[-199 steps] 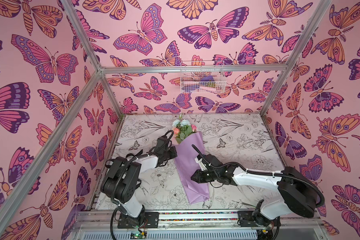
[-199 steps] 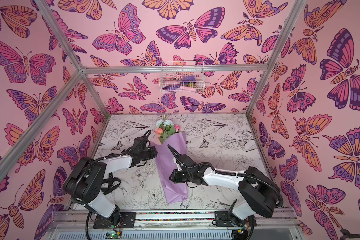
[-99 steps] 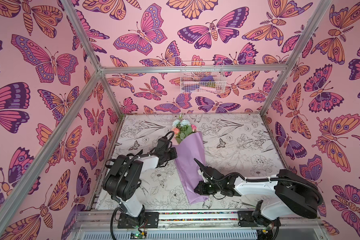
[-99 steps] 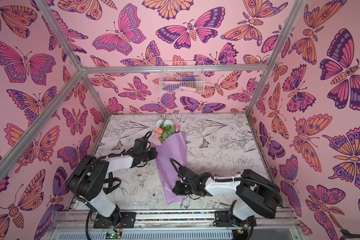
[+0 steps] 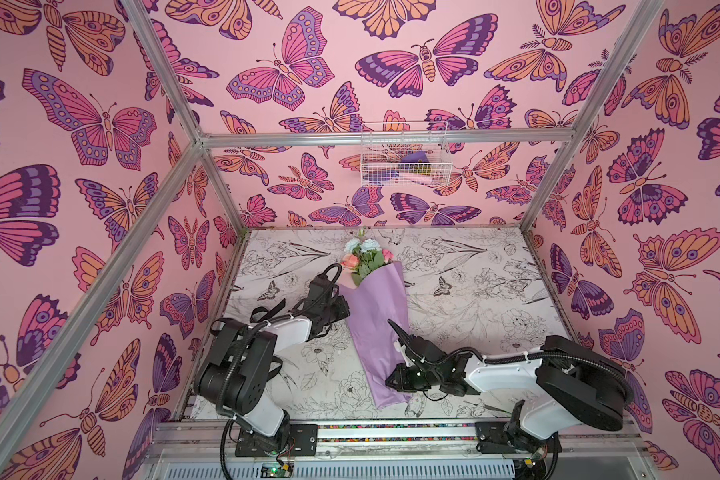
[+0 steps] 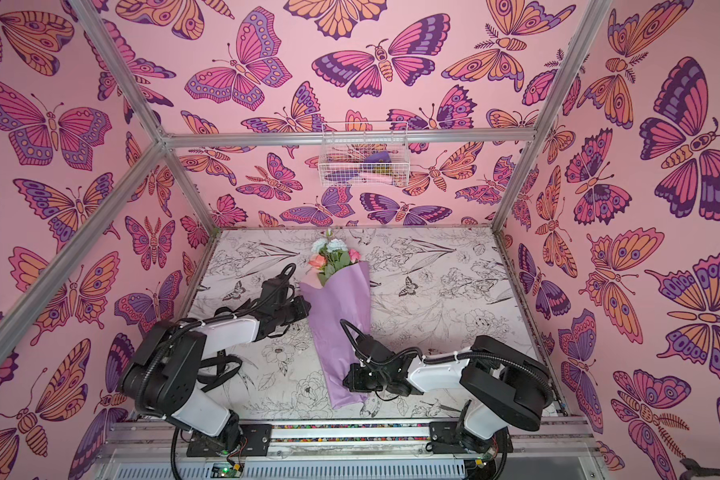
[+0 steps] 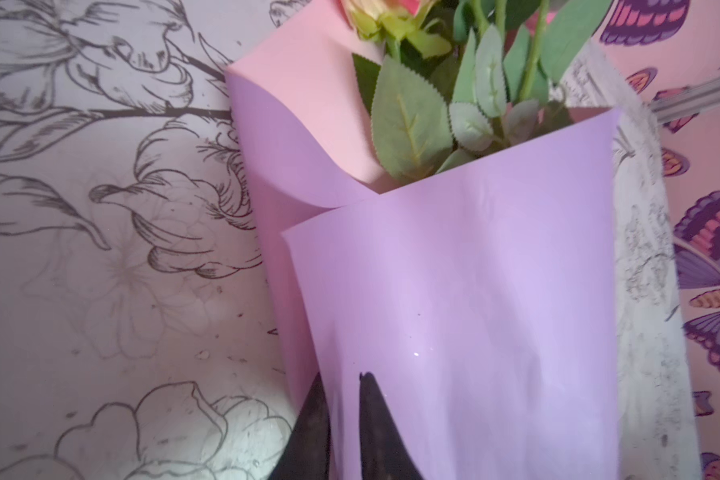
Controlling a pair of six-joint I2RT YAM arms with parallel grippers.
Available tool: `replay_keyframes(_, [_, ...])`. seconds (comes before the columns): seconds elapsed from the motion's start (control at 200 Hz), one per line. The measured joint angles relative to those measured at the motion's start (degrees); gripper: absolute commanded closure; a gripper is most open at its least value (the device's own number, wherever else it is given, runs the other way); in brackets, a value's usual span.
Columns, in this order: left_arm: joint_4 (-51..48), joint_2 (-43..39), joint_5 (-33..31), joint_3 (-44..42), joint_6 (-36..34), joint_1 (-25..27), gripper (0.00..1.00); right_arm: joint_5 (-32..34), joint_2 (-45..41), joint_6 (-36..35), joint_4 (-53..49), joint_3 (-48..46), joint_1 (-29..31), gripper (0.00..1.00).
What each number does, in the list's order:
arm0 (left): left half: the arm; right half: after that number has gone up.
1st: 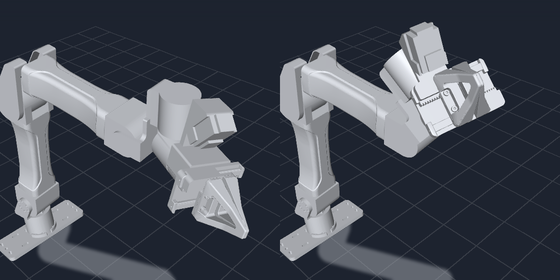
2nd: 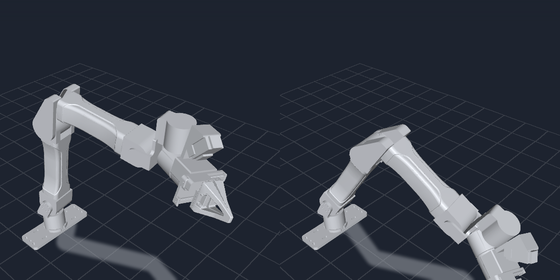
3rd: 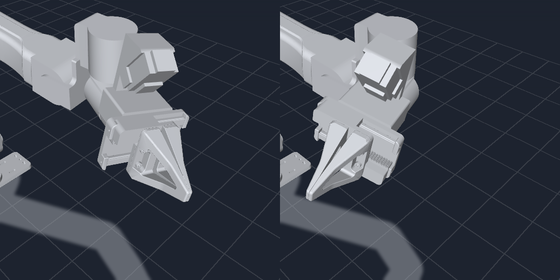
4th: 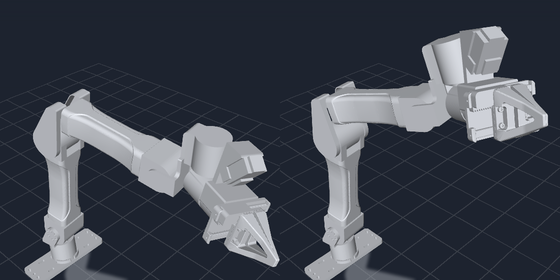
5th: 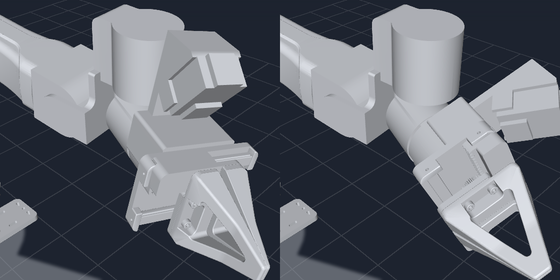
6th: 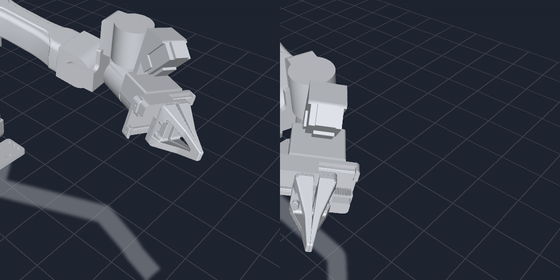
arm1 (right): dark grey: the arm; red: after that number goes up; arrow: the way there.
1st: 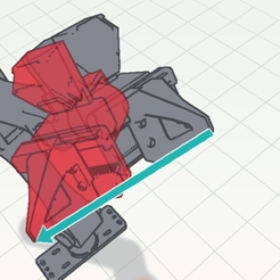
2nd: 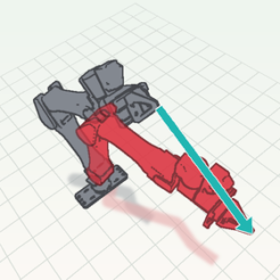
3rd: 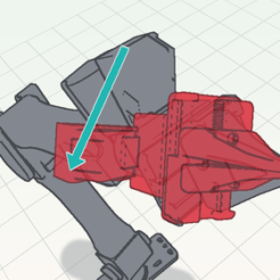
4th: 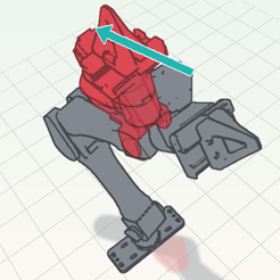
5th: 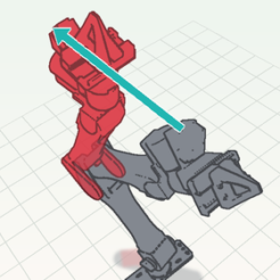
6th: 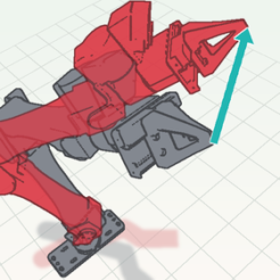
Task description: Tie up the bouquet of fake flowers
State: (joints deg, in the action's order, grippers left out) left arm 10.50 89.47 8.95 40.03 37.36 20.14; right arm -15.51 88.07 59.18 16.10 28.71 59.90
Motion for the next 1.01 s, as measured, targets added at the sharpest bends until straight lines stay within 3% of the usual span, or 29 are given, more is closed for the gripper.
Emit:
replay_keyframes(0.275, [-4.6, -10.9, -0.3, -2.7, 1.6, 0.0, 0.55, 0.0, 0.1, 0.0, 0.2, 0.0, 0.0, 0.86])
replay_keyframes(0.471, [-7.3, -20.6, 1.5, -9.0, 5.4, 1.6, 0.55, 0.8, -0.3, 0.6, -0.5, 0.0, 0.1, 0.87])
replay_keyframes(0.726, [-8.9, -27.0, 3.4, -13.5, 12.1, 14.0, 0.57, 3.8, -1.6, 1.5, -1.5, -0.6, 0.7, 0.87])
replay_keyframes(1.006, [-5.0, -22.3, 3.8, -13.6, 17.0, 24.2, 0.60, 5.5, -1.6, 2.6, -1.0, -0.6, 1.7, 0.88])
